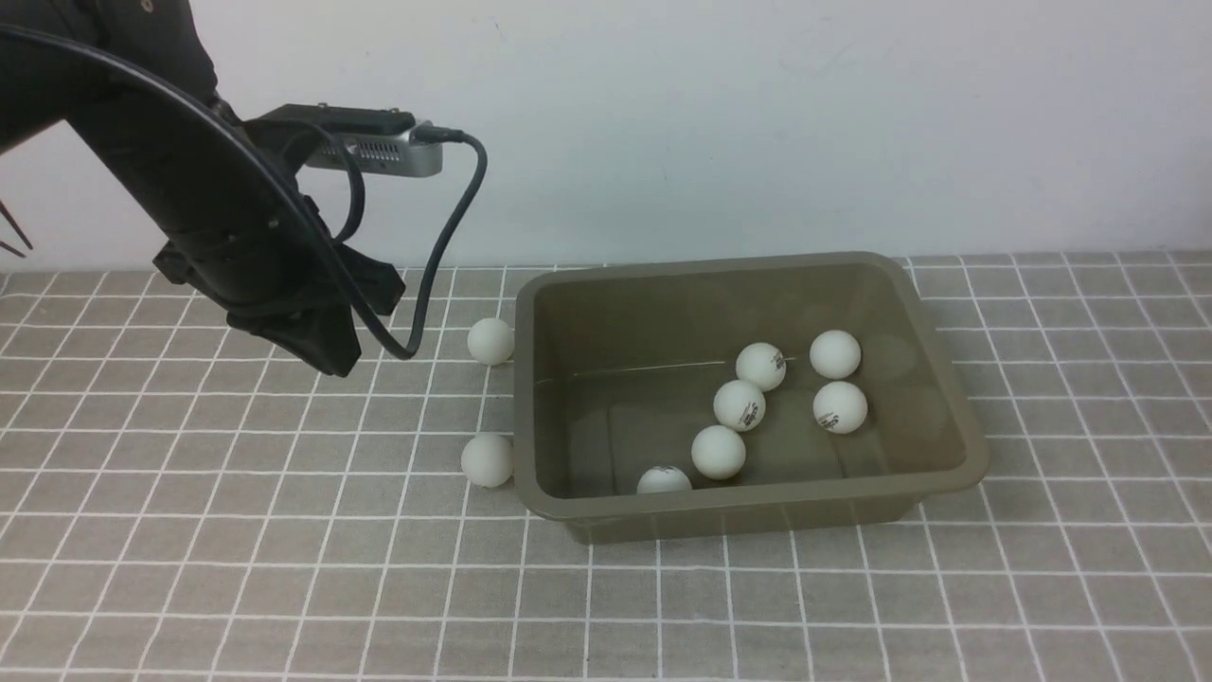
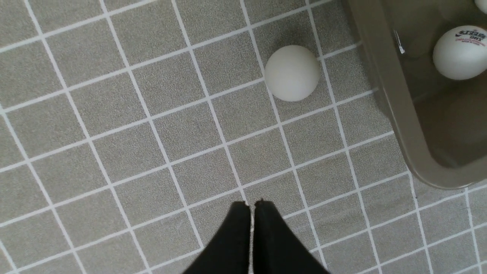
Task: Put the table tennis balls into the box on the grey coffee tablecloth.
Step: 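Reach for and grasp a ping pong ball on the table, then release the ping pong ball into the bin and lift the gripper away, then reach for and grasp a ping pong ball on the table beside the basket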
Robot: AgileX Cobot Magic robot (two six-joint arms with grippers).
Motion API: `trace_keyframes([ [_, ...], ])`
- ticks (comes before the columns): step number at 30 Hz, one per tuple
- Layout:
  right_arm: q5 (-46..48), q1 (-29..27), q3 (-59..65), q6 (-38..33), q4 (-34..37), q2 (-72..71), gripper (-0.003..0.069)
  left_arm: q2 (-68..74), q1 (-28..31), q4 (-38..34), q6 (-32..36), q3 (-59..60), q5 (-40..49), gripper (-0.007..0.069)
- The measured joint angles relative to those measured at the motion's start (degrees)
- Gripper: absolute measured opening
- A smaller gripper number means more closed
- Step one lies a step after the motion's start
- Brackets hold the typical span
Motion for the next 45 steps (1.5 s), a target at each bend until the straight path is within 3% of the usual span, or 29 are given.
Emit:
trace_keyframes([
  [5,3.71,2.97,-0.68,-0.13,-2.92,-8.96,0.0352,-0.26,0.0,0.0,0.0,-0.23,0.05,-0.0004],
  [8,4.28,3.19,1.59,-0.51,0.61,-15.95,0.0352,-1.05,0.0,0.11,0.0,-0.23,0.16,-0.0004],
  [13,4.64,6.48,16.04,-1.63,8.4,-29.53,0.0352,-2.48,0.0,-0.01,0.0,-0.23,0.18,-0.0004],
  [19,4.08,23.45,38.86,-2.85,12.83,-37.08,0.0352,-7.17,0.0,-0.26,0.18,-0.23,0.4,-0.0004],
  [24,-1.27,35.04,43.69,-3.04,12.85,-28.87,0.0365,-9.81,0.0,-0.81,0.18,-0.23,0.47,-0.0004],
  [30,3.31,40.15,36.0,-0.57,7.77,-22.35,0.0633,-9.67,0.0,-0.87,0.12,-0.23,0.51,-0.0004],
  [34,3.31,40.28,36.64,0.35,3.45,-25.54,0.0667,-8.09,0.0,-0.91,-0.27,-0.23,0.53,-0.0004],
  [37,3.38,40.28,44.81,0.57,1.47,-35.82,0.0547,-5.19,0.0,-1.63,-0.34,-0.23,0.52,-0.0004],
  [39,3.59,40.28,51.43,0.64,1.62,-44.24,0.0426,-2.81,0.0,-3.36,-0.06,-0.23,0.47,-0.0004],
  [42,4.39,40.28,60.79,0.64,3.09,-55.88,0.016,1.4,-0.71,-4.97,2.73,-0.23,0.47,0.0006],
  [45,4.81,40.28,66.88,0.77,3.81,-63.33,0.0026,5.61,-2.06,-5.29,5.87,-0.23,-0.32,0.0052],
])
